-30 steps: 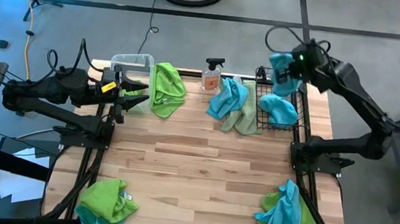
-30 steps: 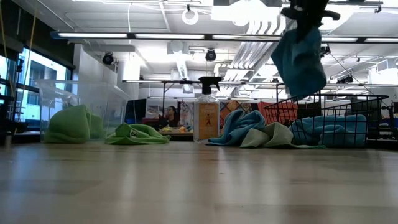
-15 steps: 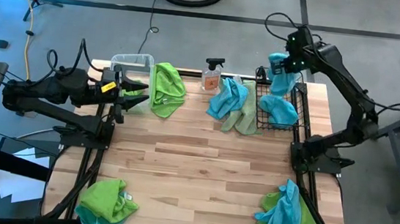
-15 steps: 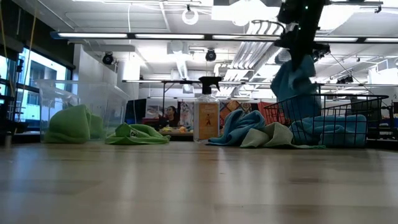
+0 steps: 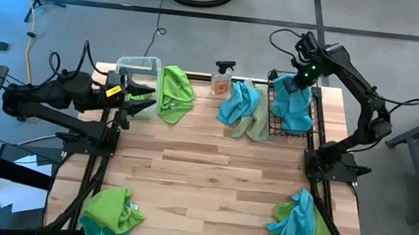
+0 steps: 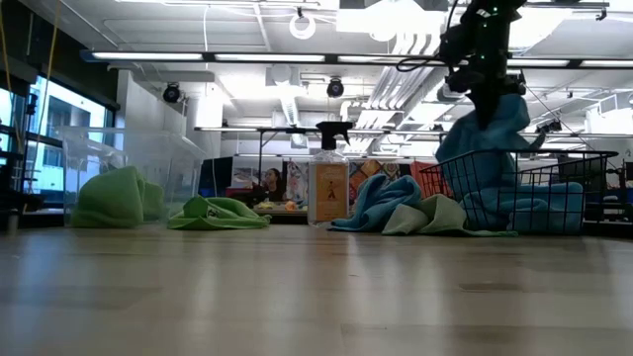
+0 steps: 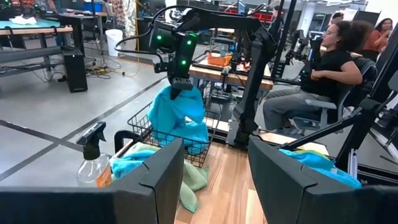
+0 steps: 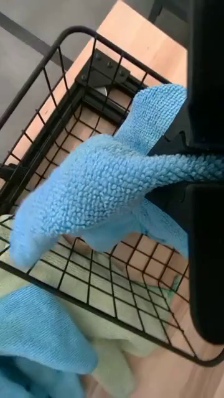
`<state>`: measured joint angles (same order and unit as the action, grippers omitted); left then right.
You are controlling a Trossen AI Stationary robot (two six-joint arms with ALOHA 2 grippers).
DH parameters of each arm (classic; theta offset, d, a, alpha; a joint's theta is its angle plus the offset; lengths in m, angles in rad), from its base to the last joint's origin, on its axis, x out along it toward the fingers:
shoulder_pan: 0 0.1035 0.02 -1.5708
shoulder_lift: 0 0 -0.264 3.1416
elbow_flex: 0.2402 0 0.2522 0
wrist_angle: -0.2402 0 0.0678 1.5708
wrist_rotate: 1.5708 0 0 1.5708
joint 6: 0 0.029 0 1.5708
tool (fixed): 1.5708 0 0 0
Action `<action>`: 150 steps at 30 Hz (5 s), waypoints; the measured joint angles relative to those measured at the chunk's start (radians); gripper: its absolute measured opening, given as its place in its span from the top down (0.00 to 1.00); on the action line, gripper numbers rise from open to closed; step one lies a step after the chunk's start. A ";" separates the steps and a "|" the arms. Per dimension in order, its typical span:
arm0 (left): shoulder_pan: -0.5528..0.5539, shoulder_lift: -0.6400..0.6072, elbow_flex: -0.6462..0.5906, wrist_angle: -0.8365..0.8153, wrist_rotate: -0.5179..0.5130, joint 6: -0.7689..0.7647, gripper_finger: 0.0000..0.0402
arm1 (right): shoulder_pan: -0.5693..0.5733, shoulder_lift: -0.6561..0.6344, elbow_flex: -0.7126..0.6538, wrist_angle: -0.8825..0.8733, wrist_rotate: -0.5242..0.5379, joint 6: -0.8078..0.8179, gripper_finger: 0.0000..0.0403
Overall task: Sort microfiber towel by color & place in baskets
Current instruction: Put the blue microfiber cloth into the basket
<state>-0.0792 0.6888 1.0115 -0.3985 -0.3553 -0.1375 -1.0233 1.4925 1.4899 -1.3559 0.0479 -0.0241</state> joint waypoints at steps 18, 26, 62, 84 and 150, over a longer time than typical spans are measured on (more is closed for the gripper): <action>0.000 0.000 0.000 0.000 -0.019 -0.001 0.58 | 0.000 -0.075 -0.449 0.328 -0.031 0.014 1.00; 0.000 0.000 0.000 0.000 -0.019 -0.001 0.58 | 0.000 0.031 -0.491 0.381 -0.038 -0.040 1.00; 0.000 0.000 0.000 0.000 -0.052 -0.001 0.58 | 0.004 0.135 -0.458 0.309 -0.111 -0.073 0.31; 0.000 0.000 0.000 -0.001 -0.051 0.000 0.58 | 0.017 0.135 0.159 0.054 -0.085 -0.105 0.31; 0.000 0.000 0.000 -0.008 -0.051 -0.017 0.58 | 1.173 -0.271 -0.212 0.481 -0.497 0.879 0.31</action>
<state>-0.0792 0.6890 1.0115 -0.4061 -0.4061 -0.1543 0.1499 1.2217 1.2778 -0.8752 -0.4489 0.8547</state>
